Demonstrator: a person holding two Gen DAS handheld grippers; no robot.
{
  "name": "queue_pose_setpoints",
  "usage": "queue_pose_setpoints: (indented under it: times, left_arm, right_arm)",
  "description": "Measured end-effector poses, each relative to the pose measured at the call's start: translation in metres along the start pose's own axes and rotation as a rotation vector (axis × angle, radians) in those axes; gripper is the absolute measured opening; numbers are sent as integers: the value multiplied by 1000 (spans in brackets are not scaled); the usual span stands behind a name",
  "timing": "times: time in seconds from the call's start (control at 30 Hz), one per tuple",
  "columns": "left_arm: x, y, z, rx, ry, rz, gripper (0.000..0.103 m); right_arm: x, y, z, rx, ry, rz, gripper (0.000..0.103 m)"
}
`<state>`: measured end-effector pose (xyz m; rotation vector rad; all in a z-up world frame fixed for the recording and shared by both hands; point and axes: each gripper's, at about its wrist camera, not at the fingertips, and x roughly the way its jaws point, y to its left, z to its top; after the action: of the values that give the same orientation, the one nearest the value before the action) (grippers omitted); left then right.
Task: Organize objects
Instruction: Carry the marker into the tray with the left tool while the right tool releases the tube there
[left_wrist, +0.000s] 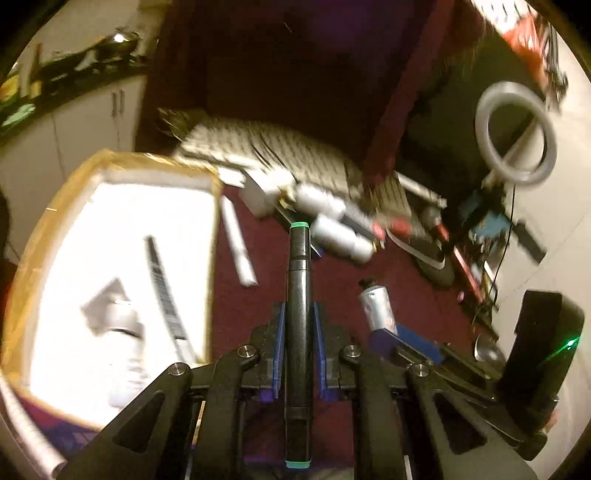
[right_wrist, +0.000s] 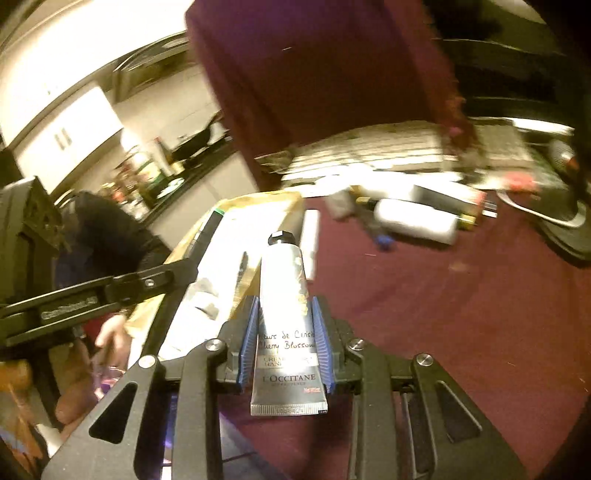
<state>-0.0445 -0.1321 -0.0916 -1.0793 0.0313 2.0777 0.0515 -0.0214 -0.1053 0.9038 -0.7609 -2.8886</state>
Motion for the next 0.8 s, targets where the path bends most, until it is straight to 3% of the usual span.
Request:
queue_pose_setpoints:
  times: [0.23, 0.37, 0.5, 0.8]
  left_arm:
    - [-30, 67, 13, -137, -60, 147, 12]
    - [-33, 101, 20, -186, -106, 244, 12]
    - [-21, 130, 27, -231, -99, 360, 12]
    - [4, 143, 19, -218, -25, 393, 12]
  right_arm:
    - [64, 42, 7, -15, 109, 78, 27]
    - [93, 48, 15, -23, 152, 61, 27]
    - [111, 50, 15, -13, 181, 51, 27]
    - [126, 52, 19, -27, 183, 22, 27]
